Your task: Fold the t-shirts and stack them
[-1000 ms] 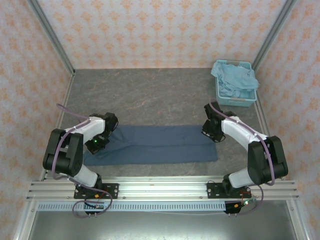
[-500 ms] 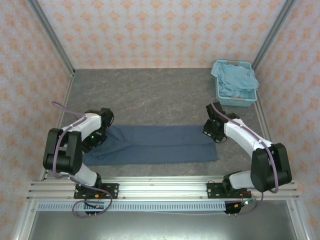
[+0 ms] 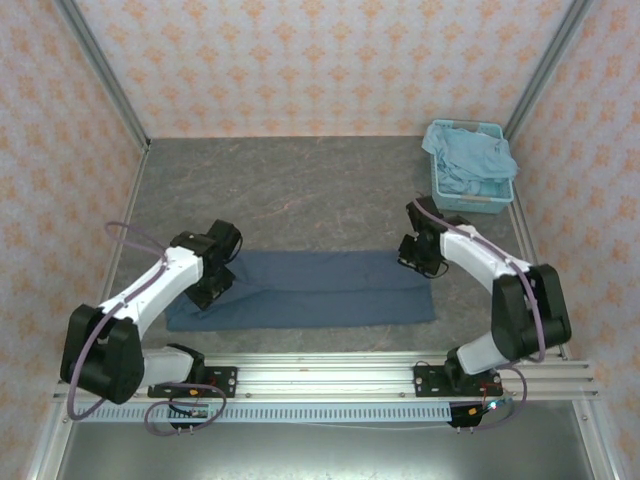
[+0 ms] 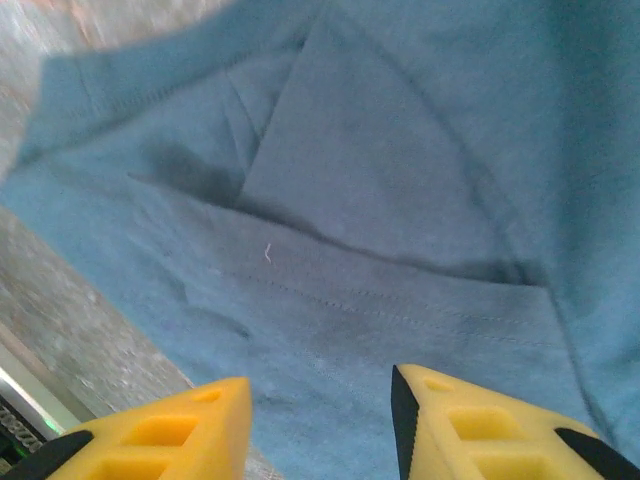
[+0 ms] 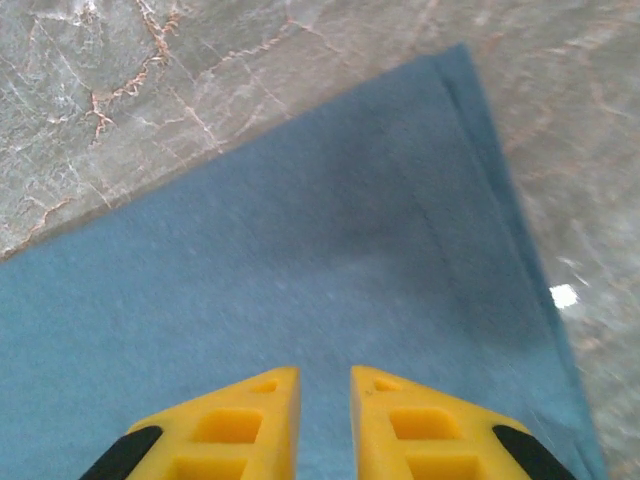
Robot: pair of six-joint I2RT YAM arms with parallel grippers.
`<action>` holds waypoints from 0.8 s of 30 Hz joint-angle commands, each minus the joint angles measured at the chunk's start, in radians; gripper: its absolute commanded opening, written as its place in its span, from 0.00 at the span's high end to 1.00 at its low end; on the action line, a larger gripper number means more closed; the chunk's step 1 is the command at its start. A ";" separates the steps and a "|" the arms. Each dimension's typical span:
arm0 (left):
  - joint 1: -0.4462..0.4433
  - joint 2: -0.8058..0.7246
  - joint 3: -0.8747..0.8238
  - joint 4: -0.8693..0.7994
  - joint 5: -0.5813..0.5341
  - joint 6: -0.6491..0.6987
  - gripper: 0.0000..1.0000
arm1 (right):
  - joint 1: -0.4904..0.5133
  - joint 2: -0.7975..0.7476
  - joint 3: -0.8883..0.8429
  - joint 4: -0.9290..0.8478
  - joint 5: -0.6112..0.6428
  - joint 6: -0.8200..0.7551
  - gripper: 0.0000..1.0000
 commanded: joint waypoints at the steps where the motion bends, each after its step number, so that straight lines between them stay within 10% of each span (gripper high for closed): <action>1: 0.001 0.077 0.006 0.079 0.021 -0.086 0.59 | 0.007 0.080 0.058 -0.013 -0.012 -0.020 0.80; 12: 0.151 0.429 0.152 0.176 -0.040 0.076 0.63 | 0.007 0.261 0.118 -0.109 0.090 0.146 0.83; 24: 0.161 0.883 0.887 0.119 0.062 0.377 0.55 | 0.039 0.095 -0.058 -0.138 0.028 0.382 0.82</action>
